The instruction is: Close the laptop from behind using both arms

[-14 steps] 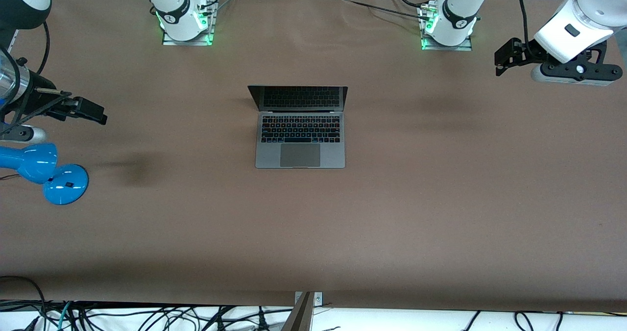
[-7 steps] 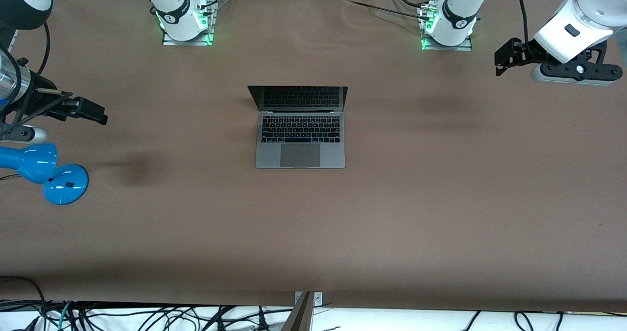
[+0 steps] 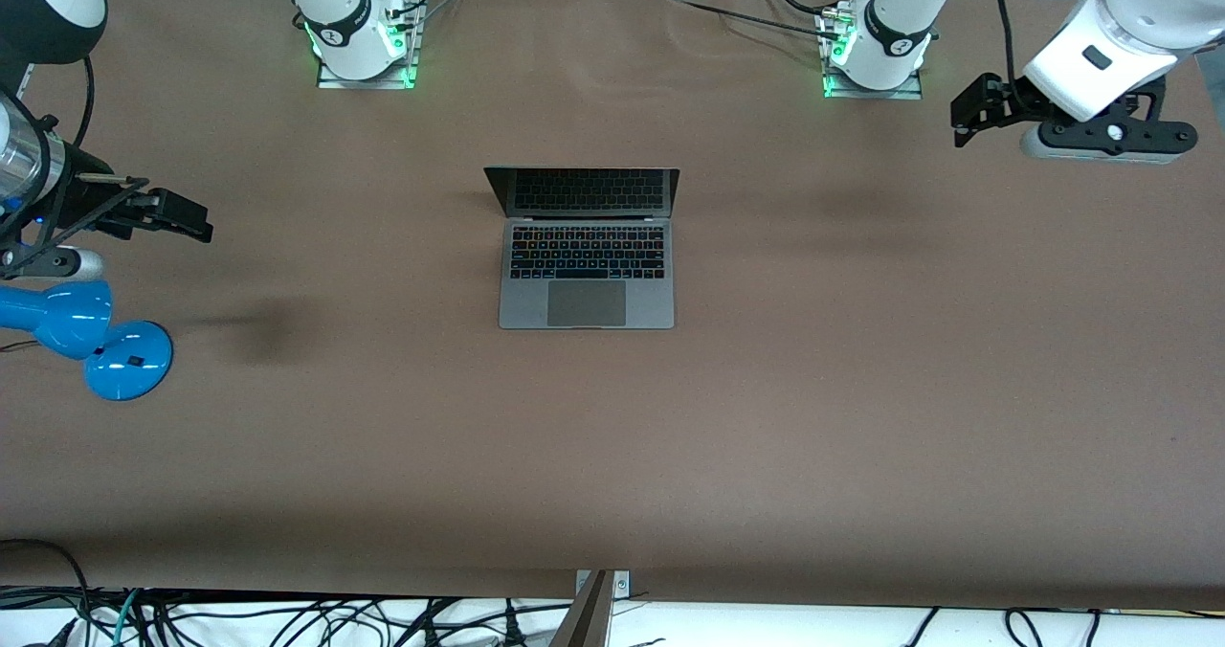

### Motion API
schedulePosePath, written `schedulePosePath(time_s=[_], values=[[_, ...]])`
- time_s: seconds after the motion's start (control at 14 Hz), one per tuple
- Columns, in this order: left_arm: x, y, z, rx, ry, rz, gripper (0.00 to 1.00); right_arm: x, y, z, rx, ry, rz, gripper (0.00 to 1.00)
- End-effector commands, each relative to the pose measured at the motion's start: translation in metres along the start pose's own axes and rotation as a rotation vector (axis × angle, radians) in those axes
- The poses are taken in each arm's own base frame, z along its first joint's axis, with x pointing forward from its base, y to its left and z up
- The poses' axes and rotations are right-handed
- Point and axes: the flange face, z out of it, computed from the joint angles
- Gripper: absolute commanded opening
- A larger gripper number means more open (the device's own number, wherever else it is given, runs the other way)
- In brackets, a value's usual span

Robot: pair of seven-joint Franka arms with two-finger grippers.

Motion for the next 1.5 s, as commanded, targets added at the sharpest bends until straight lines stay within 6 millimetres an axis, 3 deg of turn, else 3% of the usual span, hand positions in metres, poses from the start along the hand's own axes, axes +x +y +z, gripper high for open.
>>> schedulePosePath(time_s=[0.0, 0.21, 0.29, 0.5, 0.71, 1.0, 1.29, 1.43], values=[[-0.005, 0.020, 0.005, -0.037, -0.018, -0.017, 1.00, -0.004, -0.002, 0.000, -0.012, -0.012, -0.022, 1.00], [-0.007, 0.044, 0.017, -0.076, -0.054, -0.026, 1.00, -0.004, -0.002, 0.015, -0.003, -0.049, -0.019, 1.00], [-0.010, 0.056, 0.018, -0.070, -0.057, -0.018, 1.00, -0.001, -0.007, 0.029, -0.001, -0.077, -0.030, 1.00], [-0.011, 0.078, 0.024, -0.062, -0.067, -0.023, 1.00, -0.007, -0.066, 0.053, 0.109, -0.144, -0.100, 1.00], [-0.009, 0.101, 0.035, -0.055, -0.088, -0.019, 1.00, -0.025, -0.138, 0.060, 0.132, -0.180, -0.229, 1.00], [-0.014, 0.119, 0.039, -0.090, -0.113, -0.008, 1.00, -0.044, -0.202, 0.075, 0.126, -0.230, -0.256, 1.00], [-0.035, 0.184, 0.054, -0.113, -0.183, -0.054, 1.00, -0.068, -0.260, 0.086, 0.094, -0.249, -0.222, 1.00], [-0.040, 0.204, 0.063, -0.140, -0.218, -0.040, 1.00, -0.080, -0.285, 0.093, 0.078, -0.262, -0.210, 1.00]])
